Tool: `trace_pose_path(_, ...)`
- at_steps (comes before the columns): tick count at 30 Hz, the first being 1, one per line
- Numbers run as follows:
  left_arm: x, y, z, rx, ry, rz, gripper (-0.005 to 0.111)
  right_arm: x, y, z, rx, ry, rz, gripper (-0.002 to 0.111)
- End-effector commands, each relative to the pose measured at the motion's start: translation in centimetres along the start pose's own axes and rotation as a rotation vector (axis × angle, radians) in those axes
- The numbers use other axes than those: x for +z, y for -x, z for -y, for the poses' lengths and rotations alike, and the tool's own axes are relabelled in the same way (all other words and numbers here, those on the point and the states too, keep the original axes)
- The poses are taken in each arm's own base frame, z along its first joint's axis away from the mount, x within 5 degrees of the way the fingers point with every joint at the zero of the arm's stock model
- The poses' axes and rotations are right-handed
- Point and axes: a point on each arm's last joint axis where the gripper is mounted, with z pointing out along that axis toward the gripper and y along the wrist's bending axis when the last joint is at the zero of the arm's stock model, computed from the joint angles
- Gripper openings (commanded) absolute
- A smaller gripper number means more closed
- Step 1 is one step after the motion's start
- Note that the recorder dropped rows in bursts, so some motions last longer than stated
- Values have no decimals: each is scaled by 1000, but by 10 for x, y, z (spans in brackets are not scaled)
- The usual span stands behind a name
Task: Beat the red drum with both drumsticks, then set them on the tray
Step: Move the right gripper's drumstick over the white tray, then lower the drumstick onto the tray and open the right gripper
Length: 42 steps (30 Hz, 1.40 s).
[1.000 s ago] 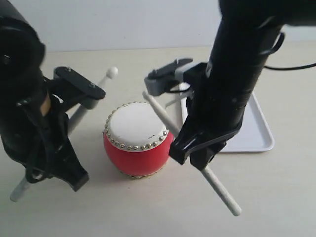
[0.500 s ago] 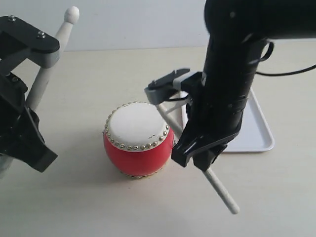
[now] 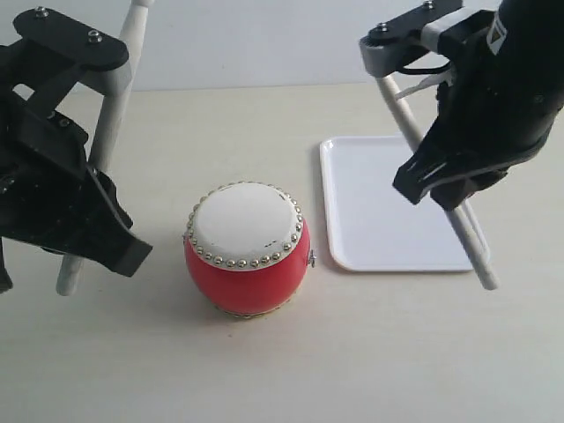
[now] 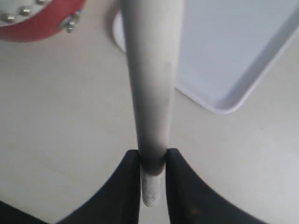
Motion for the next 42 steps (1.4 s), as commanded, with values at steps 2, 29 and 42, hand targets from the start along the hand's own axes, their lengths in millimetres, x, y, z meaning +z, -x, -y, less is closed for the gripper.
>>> trace_pose_path(2, 4, -4, 2, -15, -7, 3, 0, 30, 9, 50, 137, 6, -45, 0)
trace_pose_path(29, 9, -2, 3, -29, -21, 63, 0, 90, 86, 141, 318, 131, -58, 0)
trace_pose_path(42, 18, -12, 3, -27, -15, 18, 0, 91, 86, 142, 345, 141, -59, 0)
